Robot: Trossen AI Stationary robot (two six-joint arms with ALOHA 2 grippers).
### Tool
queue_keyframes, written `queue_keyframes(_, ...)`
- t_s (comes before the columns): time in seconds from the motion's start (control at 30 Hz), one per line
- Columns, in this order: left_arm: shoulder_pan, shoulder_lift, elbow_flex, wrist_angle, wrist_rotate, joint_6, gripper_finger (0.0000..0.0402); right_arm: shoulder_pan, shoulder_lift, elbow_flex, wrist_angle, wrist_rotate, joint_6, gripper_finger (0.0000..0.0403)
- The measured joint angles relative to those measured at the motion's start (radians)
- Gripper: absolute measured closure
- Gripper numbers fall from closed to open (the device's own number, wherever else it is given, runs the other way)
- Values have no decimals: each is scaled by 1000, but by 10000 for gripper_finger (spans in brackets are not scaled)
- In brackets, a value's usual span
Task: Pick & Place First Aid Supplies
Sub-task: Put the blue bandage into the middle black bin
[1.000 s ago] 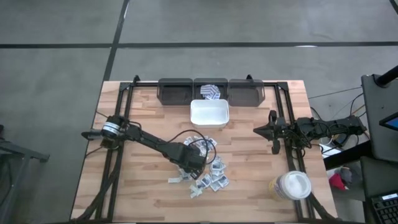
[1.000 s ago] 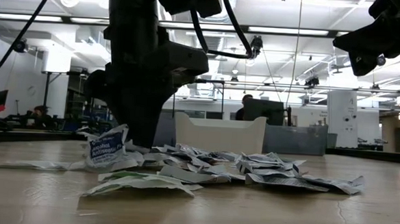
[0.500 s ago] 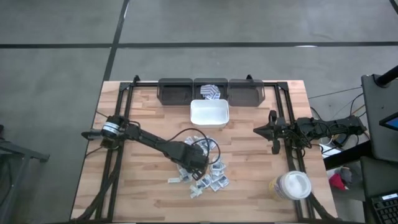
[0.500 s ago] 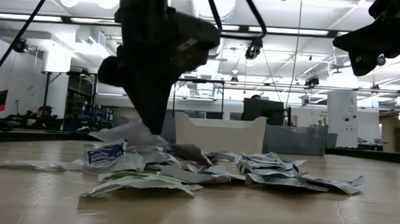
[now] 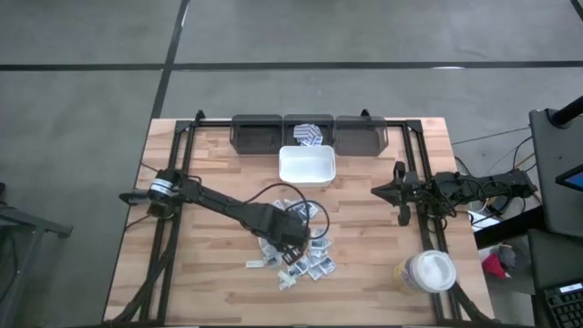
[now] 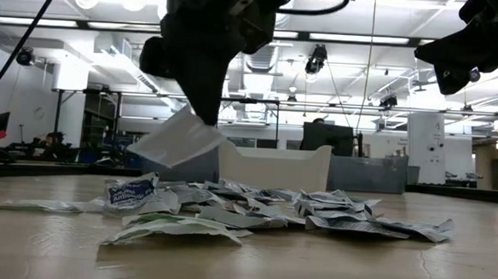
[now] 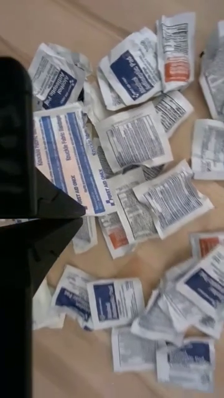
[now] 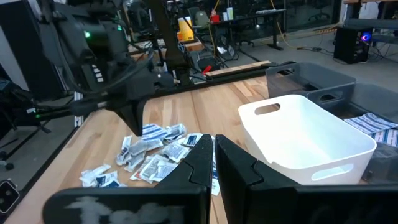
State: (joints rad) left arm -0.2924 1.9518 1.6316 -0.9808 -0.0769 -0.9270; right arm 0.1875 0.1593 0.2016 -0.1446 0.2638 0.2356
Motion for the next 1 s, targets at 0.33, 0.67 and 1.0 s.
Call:
queue_keyframes(0.33, -2, 0, 85, -22, -30, 91, 401, 0, 0, 0, 0, 0, 0, 385)
queue_keyframes(0.67, -17, 0, 198, -132, -131, 257, 401, 0, 0, 0, -1, 0, -1, 385)
queue_keyframes(1.0, -17, 0, 293, -258, -288, 441, 401, 0, 0, 0, -1, 0, -3, 385)
